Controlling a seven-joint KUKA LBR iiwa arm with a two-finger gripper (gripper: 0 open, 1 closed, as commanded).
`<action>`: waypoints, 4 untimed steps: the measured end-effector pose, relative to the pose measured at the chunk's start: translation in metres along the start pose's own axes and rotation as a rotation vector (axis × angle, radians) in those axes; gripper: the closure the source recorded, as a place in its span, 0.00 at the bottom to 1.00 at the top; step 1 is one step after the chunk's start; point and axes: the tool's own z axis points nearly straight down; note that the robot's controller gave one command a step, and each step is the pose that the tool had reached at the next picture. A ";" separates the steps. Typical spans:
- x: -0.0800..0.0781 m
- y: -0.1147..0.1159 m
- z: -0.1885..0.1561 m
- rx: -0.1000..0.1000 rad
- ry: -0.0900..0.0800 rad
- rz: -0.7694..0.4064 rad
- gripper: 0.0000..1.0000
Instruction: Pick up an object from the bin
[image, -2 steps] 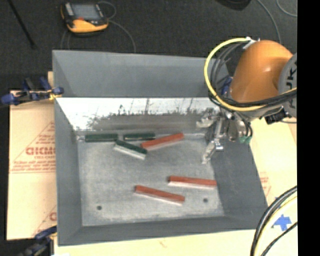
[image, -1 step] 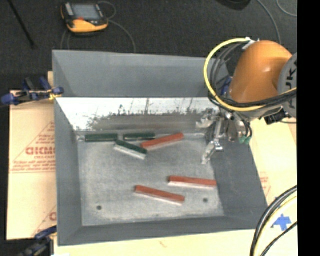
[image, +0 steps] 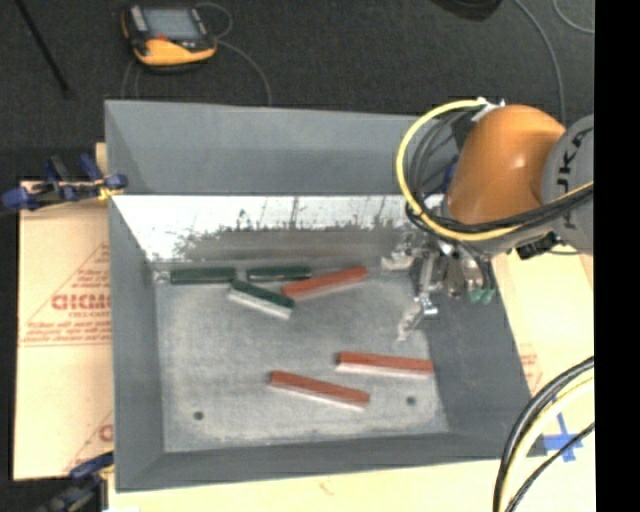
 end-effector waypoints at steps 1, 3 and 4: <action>0.042 -0.003 0.062 -0.003 0.004 -0.018 0.00; -0.008 0.003 0.103 -0.003 0.007 0.054 1.00; 0.000 0.011 -0.037 -0.003 0.006 0.083 1.00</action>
Offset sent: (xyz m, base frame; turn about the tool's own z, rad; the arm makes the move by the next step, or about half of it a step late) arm 0.0064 0.0043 -0.1080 0.0561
